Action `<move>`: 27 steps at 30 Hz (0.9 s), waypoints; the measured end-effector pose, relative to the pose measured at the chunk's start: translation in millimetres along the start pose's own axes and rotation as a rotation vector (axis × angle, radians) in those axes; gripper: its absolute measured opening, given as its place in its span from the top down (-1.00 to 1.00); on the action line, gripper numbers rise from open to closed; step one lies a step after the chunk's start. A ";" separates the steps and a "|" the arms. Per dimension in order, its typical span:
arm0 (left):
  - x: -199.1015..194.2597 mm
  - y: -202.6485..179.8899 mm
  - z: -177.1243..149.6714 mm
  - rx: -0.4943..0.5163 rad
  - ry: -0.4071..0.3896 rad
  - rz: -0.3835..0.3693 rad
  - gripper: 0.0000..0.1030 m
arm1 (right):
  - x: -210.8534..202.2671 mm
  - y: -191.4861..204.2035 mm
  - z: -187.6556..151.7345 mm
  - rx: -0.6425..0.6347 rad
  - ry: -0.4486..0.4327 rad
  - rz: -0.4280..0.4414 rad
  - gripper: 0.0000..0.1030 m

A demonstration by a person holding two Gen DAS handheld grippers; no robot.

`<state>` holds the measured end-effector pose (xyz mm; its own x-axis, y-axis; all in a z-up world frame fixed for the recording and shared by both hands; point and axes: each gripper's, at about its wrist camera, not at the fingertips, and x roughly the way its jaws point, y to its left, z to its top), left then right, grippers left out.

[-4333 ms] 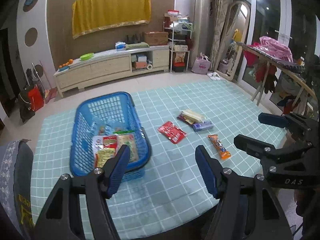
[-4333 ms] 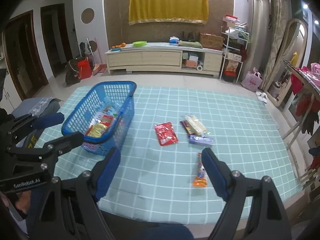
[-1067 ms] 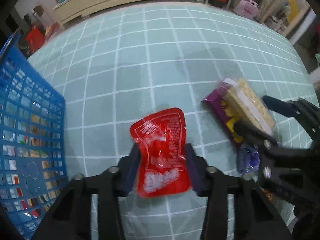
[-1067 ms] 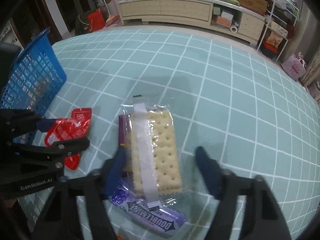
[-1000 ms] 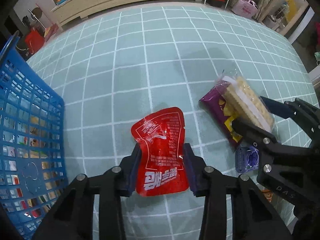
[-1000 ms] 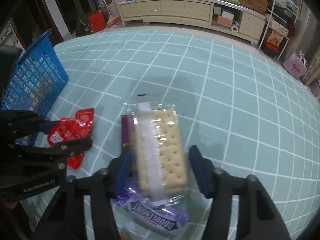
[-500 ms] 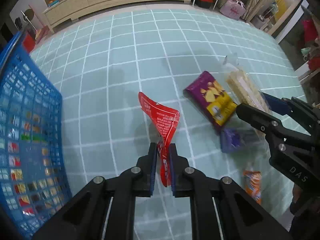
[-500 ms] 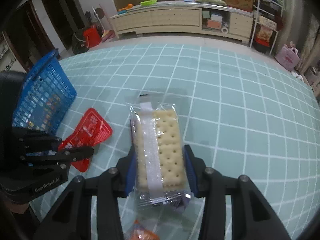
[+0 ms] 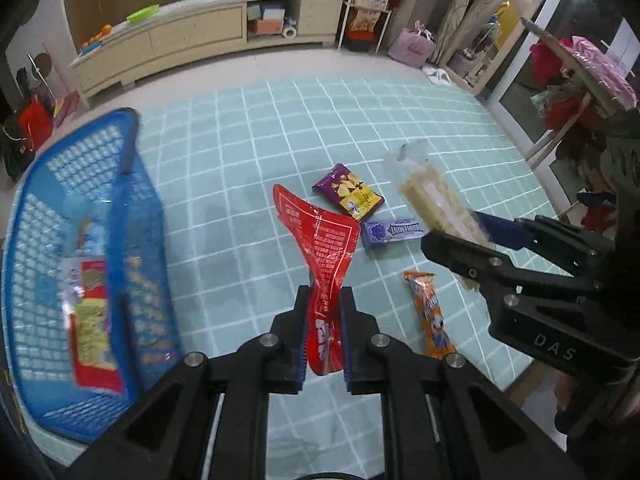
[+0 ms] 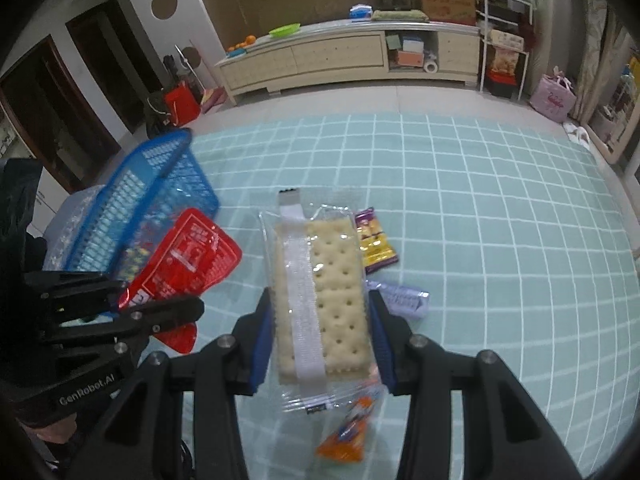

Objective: Organize snacks
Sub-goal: 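Lift the red packet and cracker bag and carry both over the blue basket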

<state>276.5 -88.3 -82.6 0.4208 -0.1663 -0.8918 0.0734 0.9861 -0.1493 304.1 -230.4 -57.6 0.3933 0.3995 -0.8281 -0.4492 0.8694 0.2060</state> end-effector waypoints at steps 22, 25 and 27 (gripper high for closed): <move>-98.4 88.0 -40.1 0.006 -0.137 0.045 0.78 | -30.1 128.2 -9.9 -0.050 -0.049 0.036 0.06; -98.4 104.4 -40.7 0.004 -0.129 0.073 0.78 | -24.1 142.2 -7.7 -0.054 -0.059 0.054 0.06; -99.6 114.1 -40.0 0.002 -0.125 0.082 0.78 | -18.8 149.3 -6.3 -0.054 -0.058 0.064 0.06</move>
<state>206.8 40.9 -27.9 0.5351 -0.0843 -0.8406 0.0358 0.9964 -0.0771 224.6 -110.0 -14.6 0.4076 0.4710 -0.7823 -0.5166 0.8254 0.2278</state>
